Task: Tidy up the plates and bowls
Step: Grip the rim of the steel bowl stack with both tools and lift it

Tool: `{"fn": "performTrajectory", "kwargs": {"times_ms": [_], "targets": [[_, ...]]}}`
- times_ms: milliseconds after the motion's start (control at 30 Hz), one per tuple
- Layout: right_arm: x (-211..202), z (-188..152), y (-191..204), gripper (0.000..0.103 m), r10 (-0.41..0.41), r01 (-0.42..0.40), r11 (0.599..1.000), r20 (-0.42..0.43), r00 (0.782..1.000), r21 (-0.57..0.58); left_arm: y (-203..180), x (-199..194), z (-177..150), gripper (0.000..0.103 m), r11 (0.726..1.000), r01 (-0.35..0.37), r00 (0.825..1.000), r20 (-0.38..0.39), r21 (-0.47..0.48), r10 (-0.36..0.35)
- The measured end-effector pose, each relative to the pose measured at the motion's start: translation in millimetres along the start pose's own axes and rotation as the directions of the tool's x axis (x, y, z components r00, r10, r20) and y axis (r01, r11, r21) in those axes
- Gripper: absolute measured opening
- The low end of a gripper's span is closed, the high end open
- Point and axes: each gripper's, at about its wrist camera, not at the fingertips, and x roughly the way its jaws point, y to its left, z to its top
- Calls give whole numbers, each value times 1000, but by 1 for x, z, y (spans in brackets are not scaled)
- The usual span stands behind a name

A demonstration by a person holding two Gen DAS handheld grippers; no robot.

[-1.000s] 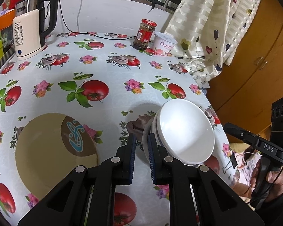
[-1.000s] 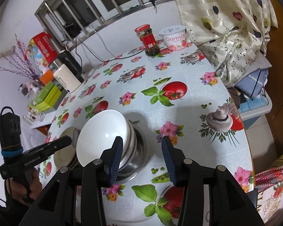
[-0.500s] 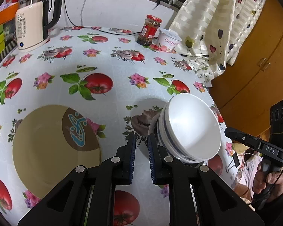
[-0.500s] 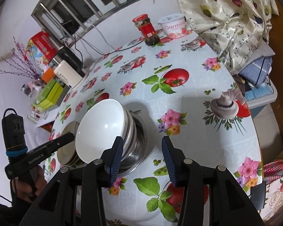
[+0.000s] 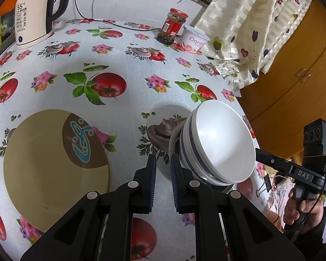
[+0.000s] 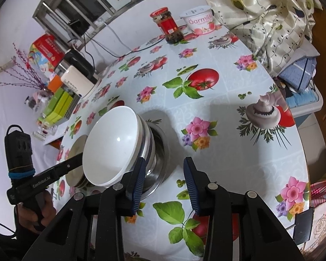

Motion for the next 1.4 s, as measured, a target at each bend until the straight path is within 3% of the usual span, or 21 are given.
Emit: {"fn": "performTrajectory", "kwargs": {"times_ms": [367,600,933,1400], "targets": [[11,-2,-9,36,-2,3,1000,-32,999,31,2,9,-1,17,1000,-12,1000,-28,-2,12],[15,-3,-12,36,6,-4,999,-43,999,40,1,14,-2,28,1000,-5,999,-46,-6,4],[22,-4,-13,36,15,-13,999,-55,998,44,2,20,-3,29,1000,20,997,-70,-13,-20],[29,-6,-14,27,28,-24,998,-75,997,49,1,26,-4,29,999,48,995,-83,-8,-49]]}}
